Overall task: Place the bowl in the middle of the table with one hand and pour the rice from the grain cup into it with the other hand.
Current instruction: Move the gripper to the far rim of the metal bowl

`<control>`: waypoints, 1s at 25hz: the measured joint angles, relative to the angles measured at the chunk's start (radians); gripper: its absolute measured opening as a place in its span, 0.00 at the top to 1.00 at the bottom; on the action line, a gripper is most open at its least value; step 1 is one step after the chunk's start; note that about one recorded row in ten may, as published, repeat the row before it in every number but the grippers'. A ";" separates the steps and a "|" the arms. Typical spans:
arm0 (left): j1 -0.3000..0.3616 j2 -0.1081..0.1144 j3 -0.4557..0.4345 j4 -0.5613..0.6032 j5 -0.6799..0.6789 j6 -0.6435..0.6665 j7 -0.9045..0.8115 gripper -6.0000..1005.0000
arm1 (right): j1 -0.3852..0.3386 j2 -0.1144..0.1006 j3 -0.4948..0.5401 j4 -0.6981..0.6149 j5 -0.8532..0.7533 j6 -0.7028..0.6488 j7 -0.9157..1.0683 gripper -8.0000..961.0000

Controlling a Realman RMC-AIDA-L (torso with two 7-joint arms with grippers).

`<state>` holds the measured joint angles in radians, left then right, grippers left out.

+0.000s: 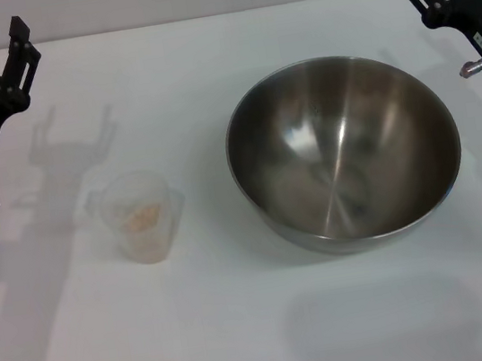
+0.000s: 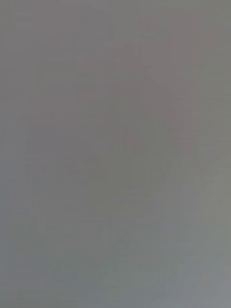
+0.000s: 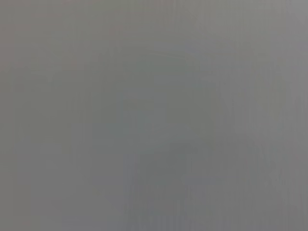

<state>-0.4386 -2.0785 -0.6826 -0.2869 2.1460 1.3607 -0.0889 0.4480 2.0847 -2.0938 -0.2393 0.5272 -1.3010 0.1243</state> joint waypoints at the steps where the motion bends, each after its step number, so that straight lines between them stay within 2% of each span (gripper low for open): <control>1: 0.000 0.000 0.000 0.000 0.000 0.000 0.000 0.17 | 0.000 0.000 0.000 0.000 0.000 0.000 0.000 0.30; 18: -0.005 0.000 0.000 0.000 0.000 -0.004 0.000 0.17 | 0.004 -0.001 0.002 -0.005 0.001 0.015 0.006 0.31; 21: -0.005 0.000 0.000 0.000 0.000 -0.005 0.000 0.17 | 0.003 -0.004 0.013 -0.036 -0.001 0.054 0.011 0.31; 24: -0.005 0.000 0.000 0.000 0.000 -0.006 0.000 0.17 | -0.024 -0.019 0.049 -0.147 -0.008 0.178 0.012 0.31; 25: -0.005 0.000 0.000 0.000 0.000 -0.007 0.000 0.17 | -0.054 -0.042 0.057 -0.257 -0.012 0.283 0.015 0.31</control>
<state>-0.4432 -2.0785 -0.6826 -0.2869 2.1459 1.3541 -0.0889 0.3936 2.0426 -2.0367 -0.4967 0.5148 -1.0176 0.1390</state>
